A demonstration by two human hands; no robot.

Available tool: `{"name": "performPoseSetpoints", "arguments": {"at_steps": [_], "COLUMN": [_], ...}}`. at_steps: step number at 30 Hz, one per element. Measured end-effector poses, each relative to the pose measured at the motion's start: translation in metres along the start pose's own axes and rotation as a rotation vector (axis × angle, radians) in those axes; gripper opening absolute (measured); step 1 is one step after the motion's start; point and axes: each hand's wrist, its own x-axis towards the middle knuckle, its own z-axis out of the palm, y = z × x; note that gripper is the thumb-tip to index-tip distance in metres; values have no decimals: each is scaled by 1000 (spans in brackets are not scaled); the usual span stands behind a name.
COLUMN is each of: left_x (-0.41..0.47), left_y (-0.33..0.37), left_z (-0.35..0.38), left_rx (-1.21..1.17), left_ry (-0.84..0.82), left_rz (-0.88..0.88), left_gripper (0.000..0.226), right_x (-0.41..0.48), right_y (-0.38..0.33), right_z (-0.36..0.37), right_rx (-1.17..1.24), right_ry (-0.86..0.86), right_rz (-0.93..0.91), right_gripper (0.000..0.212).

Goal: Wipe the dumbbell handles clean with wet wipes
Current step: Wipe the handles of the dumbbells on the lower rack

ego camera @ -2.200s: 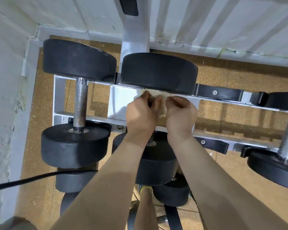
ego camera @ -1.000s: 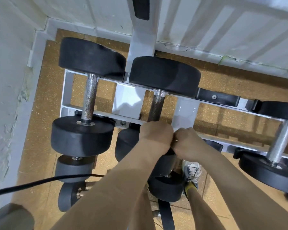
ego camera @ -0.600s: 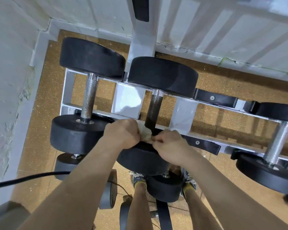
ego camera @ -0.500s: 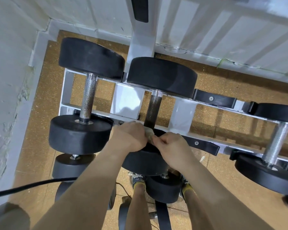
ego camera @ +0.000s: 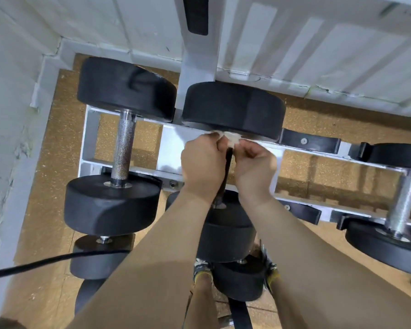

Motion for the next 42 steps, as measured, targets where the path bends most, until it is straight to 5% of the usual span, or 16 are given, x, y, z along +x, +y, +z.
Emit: {"name": "performPoseSetpoints", "arguments": {"at_steps": [3,11,17,21,26,32,36,42], "left_x": [-6,-22,-23,-23,-51,-124,-177,-238], "left_y": [-15,-31,-17,-7,-15,15,77,175], "left_z": [7,-12,-25,-45,-75,-89,-109,-147], "left_rx": [280,577,706,724,273,-652,-986,-1541], "left_ry": [-102,-583,-942,-988,-908,-472,-394,-253], "left_rz": [108,226,490,550,280,-139,-239,-452], "left_gripper": [39,21,32,29,21,35,56,37], "right_x": [-13,-33,-38,-40,-55,-76,-91,-102], "right_y": [15,9,-27,-19,-37,-71,-118,-188], "right_z": [-11,-37,-36,-51,-80,-135,-200,-307], "right_rx": [-370,-1113,-1268,-923,-505,131,141,249], "right_ry": [-103,-659,-918,-930,-965,-823,-934,-1021], "right_rz": [-187,-90,-209,8,173,561,437,435], "right_gripper": [17,18,18,21,44,19,21,26]}}
